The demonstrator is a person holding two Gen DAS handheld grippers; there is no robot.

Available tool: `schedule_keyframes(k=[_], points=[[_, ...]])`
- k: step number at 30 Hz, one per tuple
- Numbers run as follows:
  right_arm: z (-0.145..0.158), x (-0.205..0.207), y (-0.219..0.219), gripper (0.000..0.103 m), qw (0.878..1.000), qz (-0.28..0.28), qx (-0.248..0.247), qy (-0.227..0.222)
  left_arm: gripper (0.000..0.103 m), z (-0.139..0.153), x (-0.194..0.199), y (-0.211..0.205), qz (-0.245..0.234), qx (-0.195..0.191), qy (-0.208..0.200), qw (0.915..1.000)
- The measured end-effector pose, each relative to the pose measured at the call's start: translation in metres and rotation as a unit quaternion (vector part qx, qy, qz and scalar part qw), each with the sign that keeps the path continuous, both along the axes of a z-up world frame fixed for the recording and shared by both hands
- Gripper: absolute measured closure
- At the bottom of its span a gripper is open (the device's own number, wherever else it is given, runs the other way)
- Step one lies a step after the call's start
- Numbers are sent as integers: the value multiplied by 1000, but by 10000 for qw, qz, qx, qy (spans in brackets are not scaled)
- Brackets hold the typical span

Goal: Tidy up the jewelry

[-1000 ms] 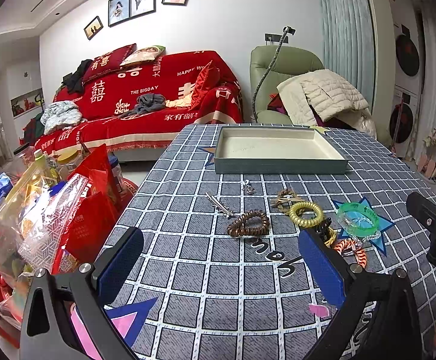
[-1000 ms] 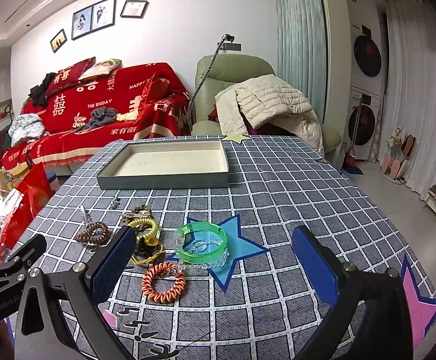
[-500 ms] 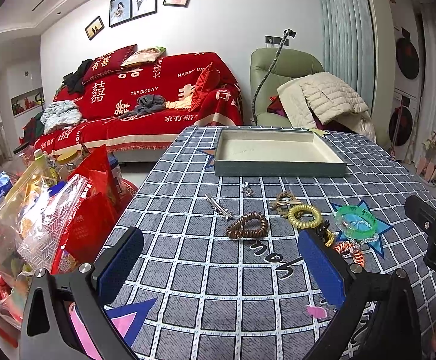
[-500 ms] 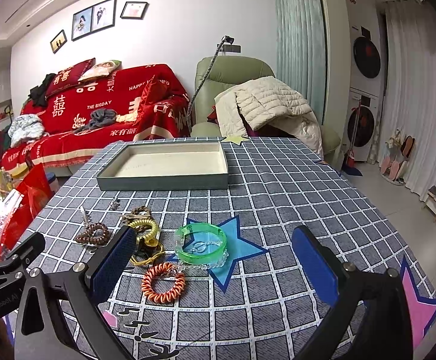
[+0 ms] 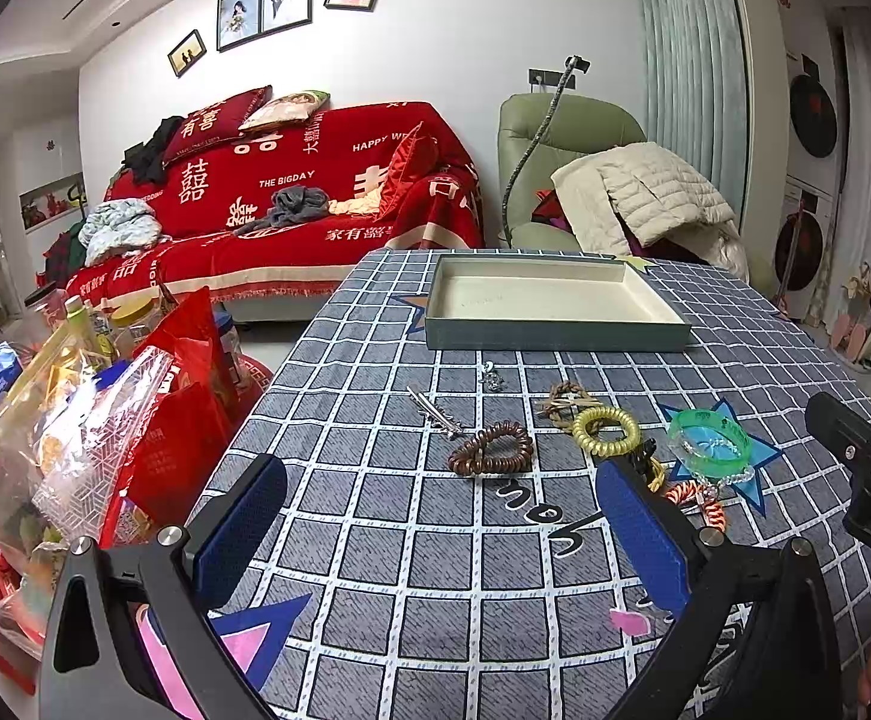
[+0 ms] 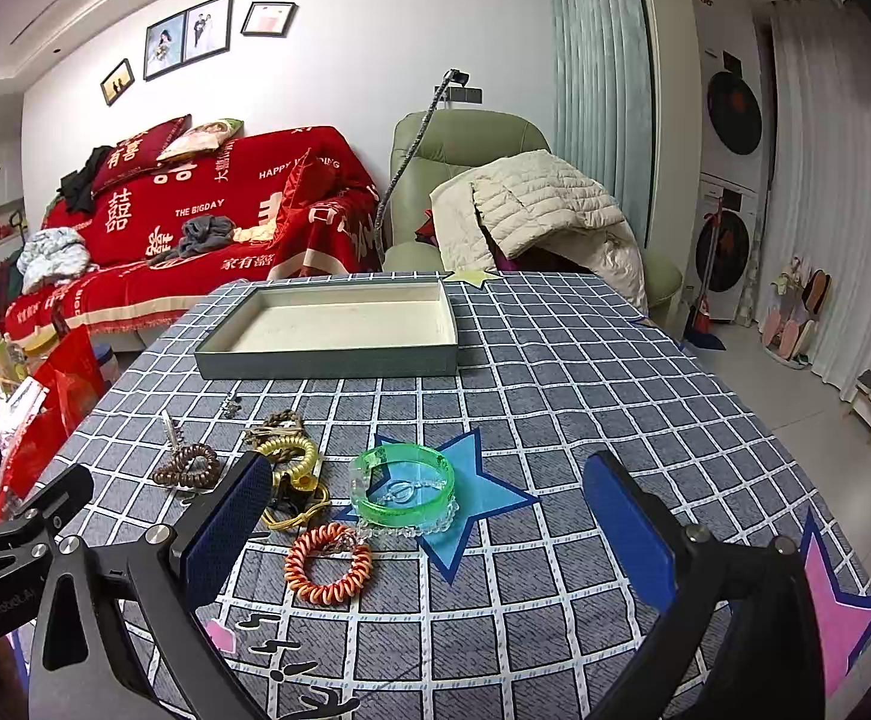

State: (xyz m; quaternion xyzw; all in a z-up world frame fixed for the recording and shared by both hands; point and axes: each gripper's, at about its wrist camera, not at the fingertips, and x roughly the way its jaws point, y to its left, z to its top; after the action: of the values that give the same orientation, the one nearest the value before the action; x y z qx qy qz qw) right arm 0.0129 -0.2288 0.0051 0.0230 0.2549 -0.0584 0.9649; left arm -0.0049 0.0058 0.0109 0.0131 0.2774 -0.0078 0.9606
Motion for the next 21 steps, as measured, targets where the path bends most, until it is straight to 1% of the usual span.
schedule_keyframes(k=[21], points=[[1, 0, -1, 0, 10000, 1, 4, -2, 0, 0, 0, 1, -13, -4, -9, 10000]])
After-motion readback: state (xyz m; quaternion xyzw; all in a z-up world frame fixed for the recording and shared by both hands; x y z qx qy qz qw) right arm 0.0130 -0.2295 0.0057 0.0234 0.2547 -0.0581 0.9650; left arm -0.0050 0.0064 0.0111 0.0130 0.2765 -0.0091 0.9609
